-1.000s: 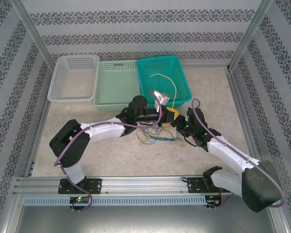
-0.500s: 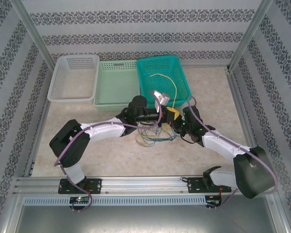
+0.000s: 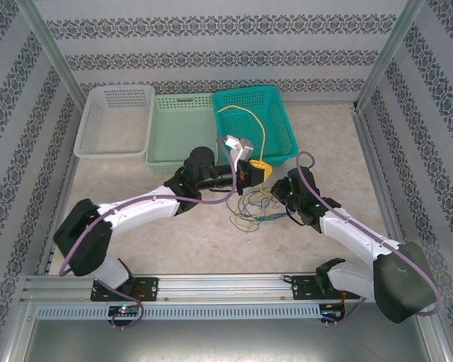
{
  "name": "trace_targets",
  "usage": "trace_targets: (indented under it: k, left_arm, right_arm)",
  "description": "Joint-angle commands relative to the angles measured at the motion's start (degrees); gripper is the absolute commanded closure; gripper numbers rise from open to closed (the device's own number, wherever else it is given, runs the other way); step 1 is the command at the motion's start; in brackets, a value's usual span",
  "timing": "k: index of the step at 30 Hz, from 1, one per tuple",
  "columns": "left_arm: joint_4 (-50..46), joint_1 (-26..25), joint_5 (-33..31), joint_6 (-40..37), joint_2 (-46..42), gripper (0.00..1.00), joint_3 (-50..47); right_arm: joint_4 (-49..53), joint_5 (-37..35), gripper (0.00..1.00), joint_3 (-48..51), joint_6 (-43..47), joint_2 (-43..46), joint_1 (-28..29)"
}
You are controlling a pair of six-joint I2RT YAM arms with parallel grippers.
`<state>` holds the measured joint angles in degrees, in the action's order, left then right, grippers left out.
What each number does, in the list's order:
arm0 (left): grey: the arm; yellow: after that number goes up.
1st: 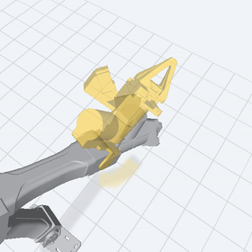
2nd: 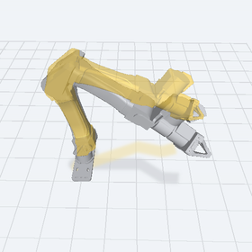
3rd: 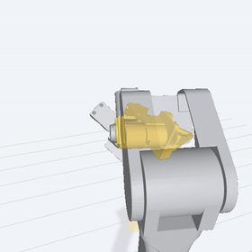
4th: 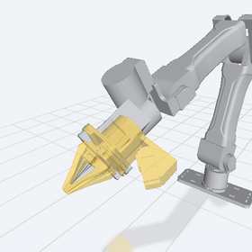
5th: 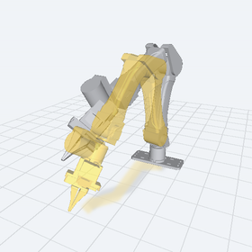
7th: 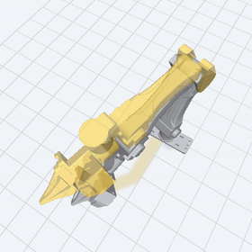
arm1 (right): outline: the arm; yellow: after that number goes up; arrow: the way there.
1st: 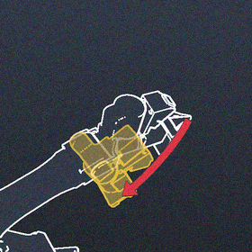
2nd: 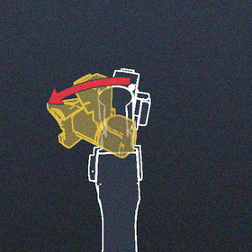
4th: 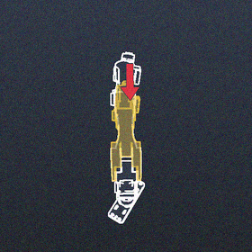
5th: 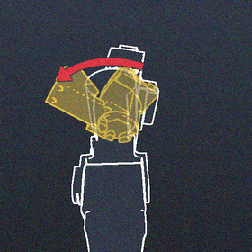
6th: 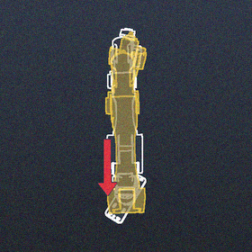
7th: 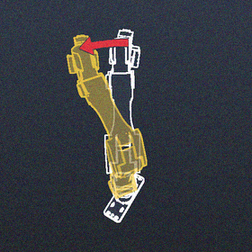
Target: Untangle the cables
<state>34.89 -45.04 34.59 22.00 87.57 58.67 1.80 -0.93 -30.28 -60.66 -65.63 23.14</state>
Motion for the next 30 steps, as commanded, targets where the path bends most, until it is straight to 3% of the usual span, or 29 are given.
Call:
trace_targets:
  k: [1, 12, 18, 23, 30]
  left_arm:
    - [-2.76, 0.89, -2.25, -3.26, -4.55, 1.0, 1.62]
    - [-7.44, 2.38, -7.47, -5.8, -10.82, 1.0, 2.0]
    - [-10.13, 2.85, -5.96, -6.95, -10.16, 1.0, 6.83]
    - [-13.32, 4.25, -7.06, -10.49, -7.12, 1.0, 11.52]
    - [-11.71, 9.65, -0.55, -6.98, 4.54, 1.0, 21.8]
  right_arm:
    - [2.87, -5.94, 1.0, 3.12, 0.95, -0.27, 0.42]
    - [0.07, -7.49, 1.0, 5.14, -0.4, -0.91, 0.51]
    - [-0.89, -6.89, 1.0, 4.64, -0.06, -2.21, 0.51]
    - [-2.65, -5.31, 1.0, 4.32, 0.52, -3.93, 0.46]
    - [-3.03, -4.41, 1.0, 3.48, 2.14, -4.44, 0.49]
